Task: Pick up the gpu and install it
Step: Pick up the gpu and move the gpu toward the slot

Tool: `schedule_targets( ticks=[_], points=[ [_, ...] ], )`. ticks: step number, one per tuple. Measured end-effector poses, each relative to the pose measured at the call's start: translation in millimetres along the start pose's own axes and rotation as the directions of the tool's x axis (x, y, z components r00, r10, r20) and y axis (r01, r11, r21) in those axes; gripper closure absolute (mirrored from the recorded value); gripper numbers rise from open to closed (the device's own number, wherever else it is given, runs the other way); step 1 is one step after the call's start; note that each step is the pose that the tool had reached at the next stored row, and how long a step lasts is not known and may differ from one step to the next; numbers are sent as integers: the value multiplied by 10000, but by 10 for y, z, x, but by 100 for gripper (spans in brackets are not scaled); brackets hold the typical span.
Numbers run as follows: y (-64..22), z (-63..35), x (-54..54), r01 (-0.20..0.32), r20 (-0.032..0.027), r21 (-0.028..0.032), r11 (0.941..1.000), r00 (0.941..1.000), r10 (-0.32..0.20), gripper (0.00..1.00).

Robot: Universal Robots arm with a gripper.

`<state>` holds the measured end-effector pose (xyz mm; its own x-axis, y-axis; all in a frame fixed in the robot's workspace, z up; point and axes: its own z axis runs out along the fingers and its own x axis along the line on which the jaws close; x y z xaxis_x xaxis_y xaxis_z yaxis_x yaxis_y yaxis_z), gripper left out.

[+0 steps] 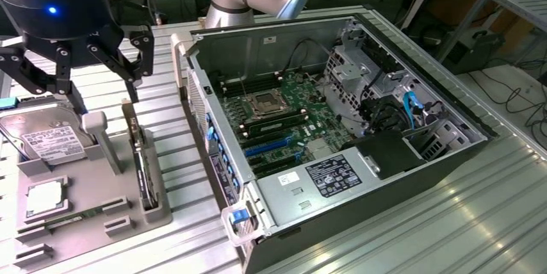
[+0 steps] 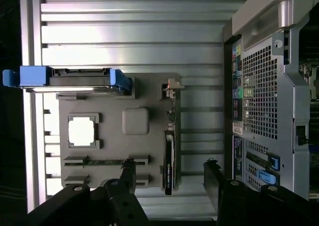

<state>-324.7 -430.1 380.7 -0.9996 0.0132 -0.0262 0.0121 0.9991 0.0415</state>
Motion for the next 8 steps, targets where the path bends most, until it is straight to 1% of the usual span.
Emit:
schedule_targets(
  ticks=[8],
  points=[
    [-2, 30, 1, 6, 9, 244, 9997, 10000, -7, 34]
  ],
)
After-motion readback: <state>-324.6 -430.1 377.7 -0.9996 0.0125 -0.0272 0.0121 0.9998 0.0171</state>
